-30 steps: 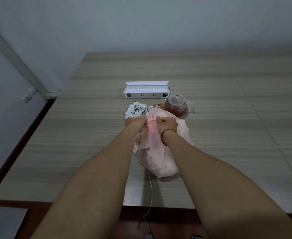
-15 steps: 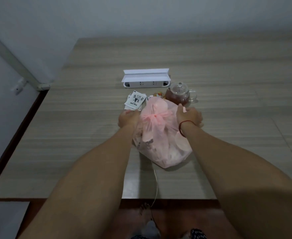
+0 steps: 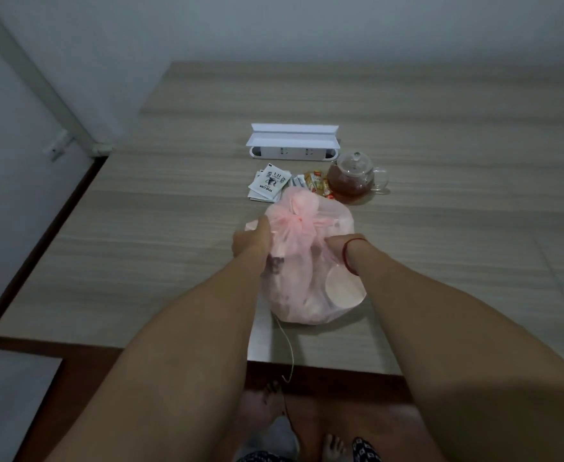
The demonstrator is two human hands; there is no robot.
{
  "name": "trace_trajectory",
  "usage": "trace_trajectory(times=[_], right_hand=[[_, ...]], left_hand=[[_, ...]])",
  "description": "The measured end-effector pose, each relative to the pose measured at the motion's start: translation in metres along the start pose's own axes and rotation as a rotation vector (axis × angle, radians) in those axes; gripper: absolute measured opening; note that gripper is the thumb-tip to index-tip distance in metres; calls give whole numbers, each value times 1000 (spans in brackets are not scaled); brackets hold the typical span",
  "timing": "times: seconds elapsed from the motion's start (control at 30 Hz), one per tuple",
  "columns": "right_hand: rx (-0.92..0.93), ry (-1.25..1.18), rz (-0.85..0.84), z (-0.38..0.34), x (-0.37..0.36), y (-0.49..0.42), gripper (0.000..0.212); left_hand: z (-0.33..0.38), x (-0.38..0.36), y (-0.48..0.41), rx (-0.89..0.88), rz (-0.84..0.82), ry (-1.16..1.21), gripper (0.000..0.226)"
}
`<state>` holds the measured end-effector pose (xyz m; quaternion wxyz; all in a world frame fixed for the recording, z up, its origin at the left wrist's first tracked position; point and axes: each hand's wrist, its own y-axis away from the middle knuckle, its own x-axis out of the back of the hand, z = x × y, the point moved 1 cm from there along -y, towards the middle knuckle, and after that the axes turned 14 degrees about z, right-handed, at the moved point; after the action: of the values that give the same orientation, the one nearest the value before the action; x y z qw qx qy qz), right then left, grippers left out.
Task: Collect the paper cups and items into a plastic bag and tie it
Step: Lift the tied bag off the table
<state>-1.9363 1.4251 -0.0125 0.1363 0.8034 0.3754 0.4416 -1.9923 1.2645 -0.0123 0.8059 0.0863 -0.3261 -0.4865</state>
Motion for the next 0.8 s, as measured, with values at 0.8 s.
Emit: trace_trajectory(times=[0.8], right_hand=[[767, 159, -346, -21, -296, 462, 40]], left_hand=[[-191, 517, -55, 335, 915, 572, 52]])
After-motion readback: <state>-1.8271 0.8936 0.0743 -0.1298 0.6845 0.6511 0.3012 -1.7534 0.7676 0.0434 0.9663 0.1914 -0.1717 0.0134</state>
